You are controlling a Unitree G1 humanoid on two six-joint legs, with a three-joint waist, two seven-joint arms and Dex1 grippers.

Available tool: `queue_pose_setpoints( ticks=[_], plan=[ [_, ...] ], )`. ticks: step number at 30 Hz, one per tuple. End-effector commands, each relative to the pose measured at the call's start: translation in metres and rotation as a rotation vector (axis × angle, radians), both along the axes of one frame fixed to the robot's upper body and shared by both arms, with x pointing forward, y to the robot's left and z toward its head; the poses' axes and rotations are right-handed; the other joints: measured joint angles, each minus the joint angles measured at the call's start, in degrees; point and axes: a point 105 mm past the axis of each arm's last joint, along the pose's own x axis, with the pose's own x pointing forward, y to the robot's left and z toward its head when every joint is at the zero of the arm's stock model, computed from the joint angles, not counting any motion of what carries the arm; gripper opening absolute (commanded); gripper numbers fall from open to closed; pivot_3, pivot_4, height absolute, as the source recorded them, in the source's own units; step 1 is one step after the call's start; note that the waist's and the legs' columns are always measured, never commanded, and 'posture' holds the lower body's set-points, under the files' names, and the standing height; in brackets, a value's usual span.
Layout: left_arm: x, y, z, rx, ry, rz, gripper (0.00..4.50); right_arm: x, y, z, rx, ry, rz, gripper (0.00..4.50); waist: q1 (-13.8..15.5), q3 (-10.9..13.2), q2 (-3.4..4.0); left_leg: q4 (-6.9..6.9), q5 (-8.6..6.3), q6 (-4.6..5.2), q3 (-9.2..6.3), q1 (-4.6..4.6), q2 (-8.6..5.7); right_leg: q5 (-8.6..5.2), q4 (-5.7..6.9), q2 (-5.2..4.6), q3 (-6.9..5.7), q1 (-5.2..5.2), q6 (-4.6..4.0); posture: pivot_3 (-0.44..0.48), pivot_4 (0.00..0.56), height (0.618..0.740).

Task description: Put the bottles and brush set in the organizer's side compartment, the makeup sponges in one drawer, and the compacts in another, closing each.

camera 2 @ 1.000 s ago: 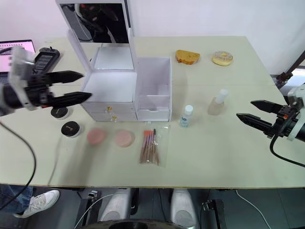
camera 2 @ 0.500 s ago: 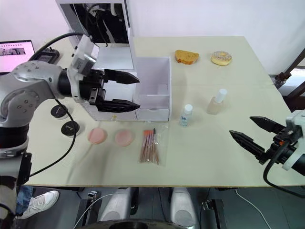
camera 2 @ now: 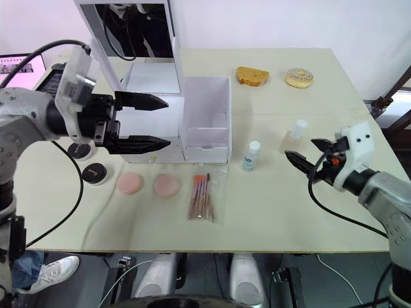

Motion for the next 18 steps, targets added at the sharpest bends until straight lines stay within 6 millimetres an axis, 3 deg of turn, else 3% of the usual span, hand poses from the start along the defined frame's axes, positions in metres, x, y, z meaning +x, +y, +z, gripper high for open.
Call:
queue_pose_setpoints(
  ticks=[1,9,18],
  plan=[
    [-0.008,0.008,0.011,-0.008,-0.059,0.058,4.5,0.012,-0.007,0.006,-0.039,-0.036,-0.011,4.41,0.0,0.0,-0.02,0.0,0.0,0.0,0.0,0.0,0.0,0.0,0.0,0.0,0.0,0.01,0.0,0.0,0.15,0.74],
    [-0.014,0.016,0.01,-0.016,-0.06,0.141,4.5,0.039,-0.018,0.006,-0.058,-0.058,-0.036,4.41,-0.2,0.0,-0.02,0.02,0.0,0.0,0.01,0.03,0.0,0.01,0.04,0.02,0.02,0.01,0.0,0.0,0.15,0.74],
    [-0.013,0.019,0.014,-0.051,-0.049,0.194,4.5,0.055,-0.019,-0.003,-0.068,-0.073,-0.013,4.41,-0.2,0.0,-0.02,0.03,0.0,0.0,0.02,0.03,0.0,0.02,0.04,0.02,0.03,0.01,0.01,0.0,0.15,0.74]
  ],
)
